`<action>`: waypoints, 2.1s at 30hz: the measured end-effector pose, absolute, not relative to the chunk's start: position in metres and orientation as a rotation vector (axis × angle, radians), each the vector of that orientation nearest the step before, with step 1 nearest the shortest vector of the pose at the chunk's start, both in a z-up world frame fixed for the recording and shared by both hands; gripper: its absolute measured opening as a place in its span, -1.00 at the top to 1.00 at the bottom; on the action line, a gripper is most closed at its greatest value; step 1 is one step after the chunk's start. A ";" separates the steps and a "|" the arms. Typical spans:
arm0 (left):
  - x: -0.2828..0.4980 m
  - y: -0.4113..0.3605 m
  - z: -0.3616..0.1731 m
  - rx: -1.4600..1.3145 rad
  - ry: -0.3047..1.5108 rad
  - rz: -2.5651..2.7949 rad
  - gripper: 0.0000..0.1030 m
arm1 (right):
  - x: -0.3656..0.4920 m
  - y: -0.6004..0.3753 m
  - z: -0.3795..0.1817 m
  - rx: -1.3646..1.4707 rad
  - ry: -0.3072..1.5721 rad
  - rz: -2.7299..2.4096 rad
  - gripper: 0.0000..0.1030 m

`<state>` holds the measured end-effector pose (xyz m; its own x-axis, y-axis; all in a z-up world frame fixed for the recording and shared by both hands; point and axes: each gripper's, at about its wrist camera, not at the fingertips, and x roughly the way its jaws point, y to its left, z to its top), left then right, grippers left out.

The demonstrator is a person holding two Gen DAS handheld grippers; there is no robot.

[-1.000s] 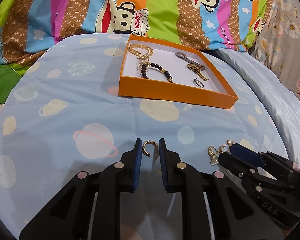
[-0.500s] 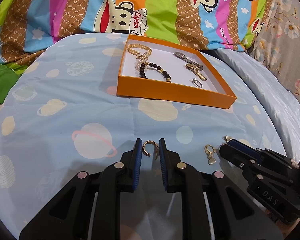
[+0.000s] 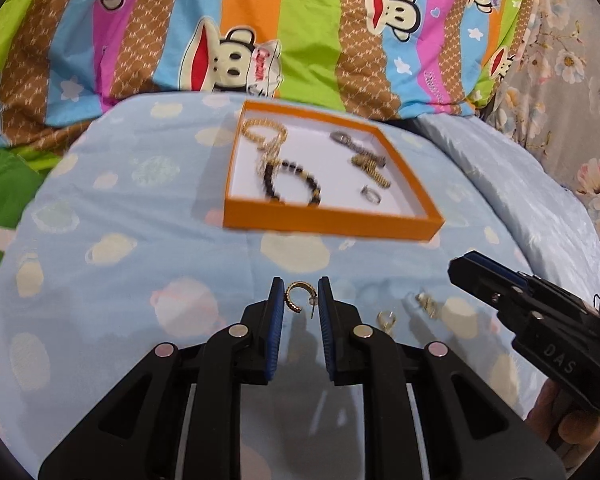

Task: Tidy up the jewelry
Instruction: 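Carry both hoop earrings into the orange box and open both tools, then grasp the gold pearl-drop earring with the right tool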

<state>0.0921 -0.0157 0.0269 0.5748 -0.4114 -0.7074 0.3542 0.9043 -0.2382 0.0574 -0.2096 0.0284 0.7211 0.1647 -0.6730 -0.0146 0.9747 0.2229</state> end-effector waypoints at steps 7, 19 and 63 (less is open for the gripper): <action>0.142 -0.040 0.060 -0.044 0.769 -0.467 0.68 | 0.101 -0.226 0.040 0.208 0.726 0.077 0.64; 0.246 -0.092 0.035 -0.033 0.832 -0.480 0.68 | 0.184 -0.238 0.013 0.235 0.789 0.083 0.63; 0.098 -0.020 0.003 -0.056 0.894 -0.441 0.34 | 0.040 -0.233 -0.016 0.265 0.857 0.027 0.45</action>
<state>0.0979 -0.0204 0.0033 0.5433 -0.3942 -0.7412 0.3483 0.9092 -0.2283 0.0401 -0.2331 -0.0155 0.6566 0.1296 -0.7430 0.0830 0.9667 0.2420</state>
